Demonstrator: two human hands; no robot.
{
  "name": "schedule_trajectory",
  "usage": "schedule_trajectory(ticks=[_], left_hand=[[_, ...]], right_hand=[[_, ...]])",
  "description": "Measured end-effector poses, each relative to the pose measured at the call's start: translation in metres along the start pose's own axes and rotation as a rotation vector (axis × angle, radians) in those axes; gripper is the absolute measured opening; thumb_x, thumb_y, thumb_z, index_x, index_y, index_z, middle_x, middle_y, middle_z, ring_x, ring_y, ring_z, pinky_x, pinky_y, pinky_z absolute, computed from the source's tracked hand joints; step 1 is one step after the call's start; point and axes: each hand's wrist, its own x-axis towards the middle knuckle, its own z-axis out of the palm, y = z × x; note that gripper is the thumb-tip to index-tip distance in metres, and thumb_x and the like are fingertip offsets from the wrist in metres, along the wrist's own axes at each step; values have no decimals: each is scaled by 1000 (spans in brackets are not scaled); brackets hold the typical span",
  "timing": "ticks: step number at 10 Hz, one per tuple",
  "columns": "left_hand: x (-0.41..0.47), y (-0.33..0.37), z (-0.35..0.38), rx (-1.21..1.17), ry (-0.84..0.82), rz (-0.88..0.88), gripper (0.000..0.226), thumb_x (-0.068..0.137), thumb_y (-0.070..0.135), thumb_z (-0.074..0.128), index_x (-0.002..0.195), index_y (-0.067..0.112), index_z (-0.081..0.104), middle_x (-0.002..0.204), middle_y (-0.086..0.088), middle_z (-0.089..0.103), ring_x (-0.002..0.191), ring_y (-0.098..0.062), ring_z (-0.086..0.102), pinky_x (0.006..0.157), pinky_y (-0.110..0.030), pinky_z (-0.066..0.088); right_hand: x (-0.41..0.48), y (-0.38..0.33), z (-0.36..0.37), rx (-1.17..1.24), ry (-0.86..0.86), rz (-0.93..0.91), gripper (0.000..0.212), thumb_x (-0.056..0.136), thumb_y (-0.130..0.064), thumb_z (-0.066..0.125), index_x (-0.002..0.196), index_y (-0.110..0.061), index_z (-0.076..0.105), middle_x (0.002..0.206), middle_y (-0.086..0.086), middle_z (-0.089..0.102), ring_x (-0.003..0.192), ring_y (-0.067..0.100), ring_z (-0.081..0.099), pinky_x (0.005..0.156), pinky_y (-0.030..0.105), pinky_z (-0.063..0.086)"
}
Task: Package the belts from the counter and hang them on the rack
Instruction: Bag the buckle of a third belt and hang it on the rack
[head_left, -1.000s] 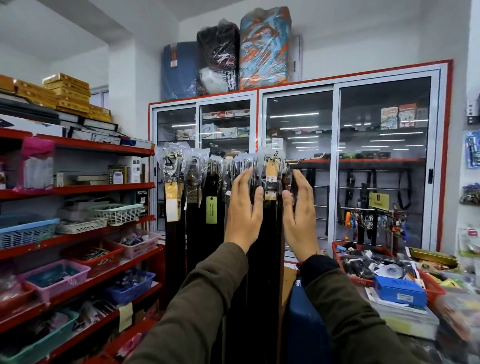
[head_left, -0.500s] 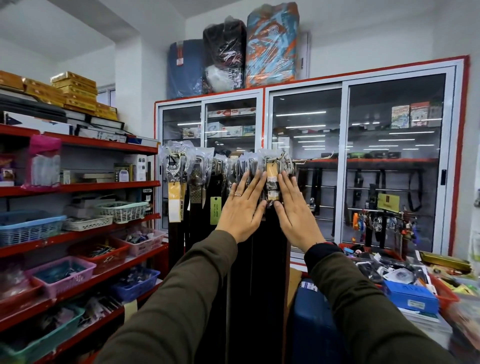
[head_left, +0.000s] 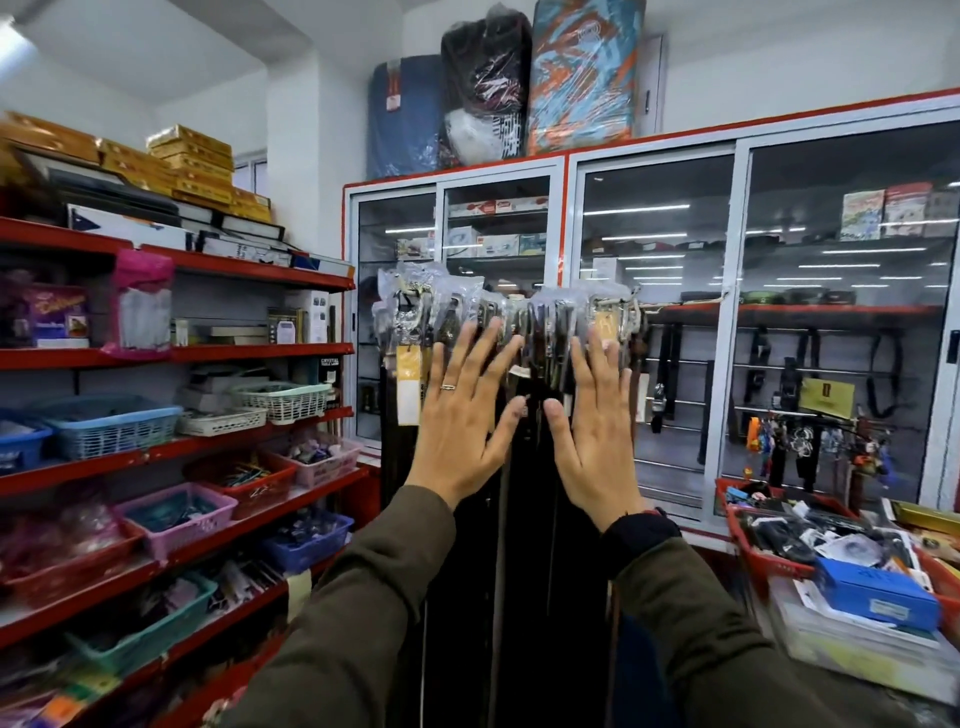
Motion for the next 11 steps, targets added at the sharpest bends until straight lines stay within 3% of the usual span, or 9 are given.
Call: schedule_trajectory(ticks=[2, 4, 7, 9, 11], left_hand=[[-27, -57, -36, -111, 66, -146, 70, 104, 60, 16, 163, 23, 12, 173, 3, 5, 161, -19, -2, 129, -50, -2], [-31, -91, -46, -120, -107, -112, 78, 100, 69, 14, 164, 25, 7, 173, 7, -1, 160, -16, -9, 129, -54, 3], [-14, -108, -34, -133, -332, -135, 79, 97, 71, 17, 163, 31, -1, 172, 14, -8, 158, -10, -17, 130, -47, -1], [-17, -105, -33, -106, -317, -133, 78, 98, 70, 18, 163, 31, -1, 172, 12, -8, 158, -12, -15, 130, -47, -2], [-26, -75, -38, 1, -207, -139, 81, 98, 68, 18, 163, 25, -3, 173, 3, -10, 159, -19, -13, 129, -52, 0]], right_hand=[[6, -54, 45, 30, -115, -132, 64, 107, -49, 27, 163, -23, 11, 174, -5, 3, 161, 21, -4, 130, 50, 4], [14, -82, 77, -30, -248, -164, 60, 108, -38, 30, 163, -25, 12, 174, -6, 3, 161, 18, -7, 129, 53, 9], [23, -78, 86, -214, -375, -60, 65, 107, -42, 30, 164, -25, 4, 173, -10, -3, 160, 18, -10, 130, 51, 8], [21, -81, 82, -197, -404, -34, 65, 106, -43, 29, 163, -27, 2, 173, -12, -4, 161, 17, -10, 130, 51, 10], [6, -80, 49, -114, -317, -3, 62, 107, -47, 35, 162, -26, 17, 173, -9, 2, 161, 13, -7, 130, 49, 11]])
